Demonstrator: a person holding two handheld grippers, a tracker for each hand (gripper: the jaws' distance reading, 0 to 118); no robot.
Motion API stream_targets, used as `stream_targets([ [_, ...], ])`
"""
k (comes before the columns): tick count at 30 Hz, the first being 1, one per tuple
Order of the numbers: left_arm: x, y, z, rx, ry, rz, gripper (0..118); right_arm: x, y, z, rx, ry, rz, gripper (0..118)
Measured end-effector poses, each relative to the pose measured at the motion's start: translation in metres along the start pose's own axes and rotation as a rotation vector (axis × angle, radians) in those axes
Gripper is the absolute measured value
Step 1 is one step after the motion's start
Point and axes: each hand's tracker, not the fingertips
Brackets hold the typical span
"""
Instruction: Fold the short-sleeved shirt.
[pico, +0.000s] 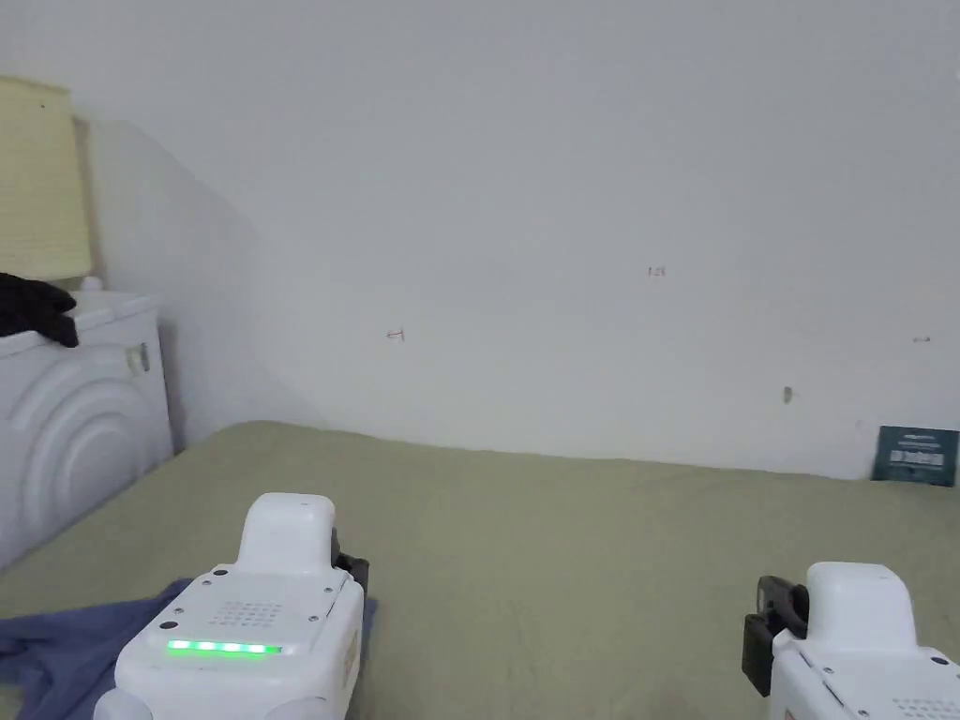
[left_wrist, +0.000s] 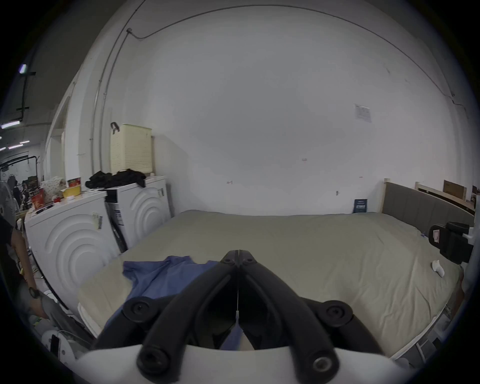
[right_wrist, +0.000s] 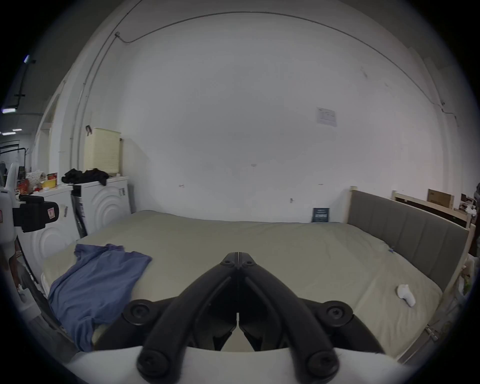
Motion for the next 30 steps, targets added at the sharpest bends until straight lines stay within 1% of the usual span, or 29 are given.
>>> stream_targets([
  [4, -0.048, -0.002, 0.013, -0.012, 0.127, 0.022, 0, -0.048, -0.001, -0.016, -0.005, 0.137, -0.010, 1],
  [7, -0.087, -0.005, 0.027, -0.028, 0.234, 0.035, 0, -0.088, -0.003, -0.026, -0.016, 0.257, -0.026, 1],
  [9, -0.112, -0.008, 0.037, -0.033, 0.304, 0.043, 0, -0.112, -0.003, -0.032, -0.021, 0.330, -0.020, 1],
  [11, -0.131, -0.014, 0.046, -0.046, 0.357, 0.045, 0, -0.131, -0.004, -0.037, -0.026, 0.378, 0.003, 1],
  [14, -0.153, -0.019, 0.054, -0.063, 0.409, 0.070, 0, -0.148, -0.005, -0.043, -0.031, 0.415, 0.001, 1],
  [17, -0.164, -0.022, 0.054, -0.073, 0.422, 0.074, 0, -0.158, -0.006, -0.046, -0.038, 0.428, 0.009, 1],
  [25, -0.166, -0.027, 0.032, -0.109, 0.390, 0.061, 0, -0.155, -0.016, -0.058, -0.073, 0.409, 0.025, 1],
  [28, -0.165, -0.032, 0.011, -0.149, 0.343, 0.081, 0, -0.152, -0.023, -0.064, -0.089, 0.416, 0.028, 1],
  [30, -0.164, -0.036, -0.007, -0.161, 0.325, 0.088, 0, -0.151, -0.030, -0.067, -0.100, 0.405, 0.052, 1],
])
